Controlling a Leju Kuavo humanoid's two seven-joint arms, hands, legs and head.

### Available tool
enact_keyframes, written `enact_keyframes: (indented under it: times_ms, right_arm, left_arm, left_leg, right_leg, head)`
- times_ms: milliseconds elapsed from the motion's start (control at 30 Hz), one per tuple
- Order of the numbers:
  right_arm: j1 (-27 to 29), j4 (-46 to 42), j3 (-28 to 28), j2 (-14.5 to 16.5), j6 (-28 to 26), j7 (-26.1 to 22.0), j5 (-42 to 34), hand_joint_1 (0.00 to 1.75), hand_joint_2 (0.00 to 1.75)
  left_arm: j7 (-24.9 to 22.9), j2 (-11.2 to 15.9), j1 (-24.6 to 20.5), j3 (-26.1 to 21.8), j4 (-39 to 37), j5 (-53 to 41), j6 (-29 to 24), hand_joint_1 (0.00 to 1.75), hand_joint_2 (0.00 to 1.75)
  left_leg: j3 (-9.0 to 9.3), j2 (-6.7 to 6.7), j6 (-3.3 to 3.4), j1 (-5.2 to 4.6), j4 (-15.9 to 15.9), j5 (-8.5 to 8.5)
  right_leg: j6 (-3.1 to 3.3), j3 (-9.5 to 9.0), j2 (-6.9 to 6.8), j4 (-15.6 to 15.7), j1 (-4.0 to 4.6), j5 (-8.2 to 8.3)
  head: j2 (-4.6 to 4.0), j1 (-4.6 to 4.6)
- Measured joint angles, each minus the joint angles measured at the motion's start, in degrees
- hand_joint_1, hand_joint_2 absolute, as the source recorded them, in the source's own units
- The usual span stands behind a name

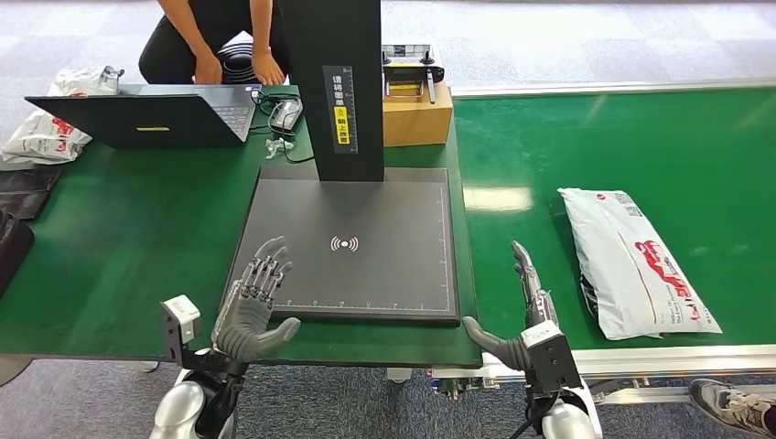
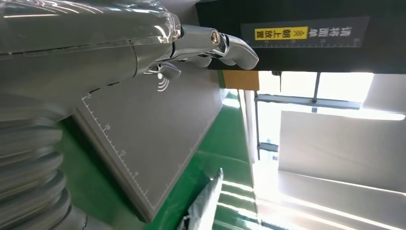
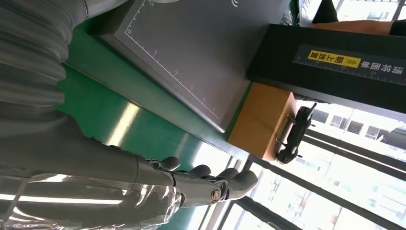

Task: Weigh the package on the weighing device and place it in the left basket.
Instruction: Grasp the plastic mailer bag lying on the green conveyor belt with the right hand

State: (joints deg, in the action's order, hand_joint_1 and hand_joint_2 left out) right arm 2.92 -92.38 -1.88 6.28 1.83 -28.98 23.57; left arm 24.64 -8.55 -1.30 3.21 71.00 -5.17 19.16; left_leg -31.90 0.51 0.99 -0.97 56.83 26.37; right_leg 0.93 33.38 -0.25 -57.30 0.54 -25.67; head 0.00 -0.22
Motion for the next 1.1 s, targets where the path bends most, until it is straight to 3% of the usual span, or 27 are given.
enact_keyframes:
  times_ms: [167, 333, 733, 900, 1100]
  right_arm:
    - [-3.34, 0.75, 0.0, -0.66, -0.58, 0.14, 3.32, 0.0, 1.75]
    - [-9.04, 4.56, -0.09, -3.83, -2.01, 1.68, 7.44, 0.0, 1.75]
    - [-26.02, 26.57, -2.9, -15.91, -9.6, 2.84, 11.35, 0.0, 1.75]
    - [-31.05, 35.2, -3.44, -19.19, -16.09, 4.63, 13.44, 0.0, 1.75]
    - [-34.08, 43.36, -4.49, -21.45, -20.05, 6.83, 14.73, 0.0, 1.75]
  left_arm:
    - [0.7, -0.02, -0.26, -0.44, 0.04, 1.36, 0.97, 0.0, 1.75]
    - [1.34, -0.02, -0.56, -0.57, 0.04, 1.8, 1.28, 0.0, 1.75]
    - [1.92, 0.13, 0.5, -0.97, 0.27, 2.43, 0.67, 0.0, 1.75]
    - [1.92, 0.35, 1.86, -1.22, 1.05, 2.75, 0.28, 0.0, 1.75]
    - [2.19, 0.52, 3.04, -1.36, 1.79, 3.23, 0.07, 0.0, 1.75]
  left_leg:
    - [0.01, 0.0, 0.0, 0.0, 0.0, -0.02]
    - [0.03, 0.01, 0.02, -0.01, 0.02, -0.05]
    - [-0.06, -0.03, 0.06, -0.02, 0.13, -0.06]
    - [-0.07, -0.07, 0.06, -0.02, 0.14, -0.06]
    - [-0.1, -0.07, 0.06, -0.02, 0.13, -0.06]
  right_leg:
    - [-0.02, -0.01, 0.01, 0.0, 0.0, 0.03]
    - [-0.06, -0.03, 0.0, 0.0, -0.02, 0.07]
    - [-0.12, 0.0, -0.03, 0.0, -0.04, 0.13]
    - [-0.12, 0.01, -0.07, 0.0, -0.03, 0.13]
    - [-0.13, 0.04, -0.06, 0.0, -0.03, 0.12]
  head:
    - [0.0, 0.01]
    - [0.0, 0.01]
    - [0.0, 0.0]
    - [0.0, 0.0]
    - [0.0, 0.01]
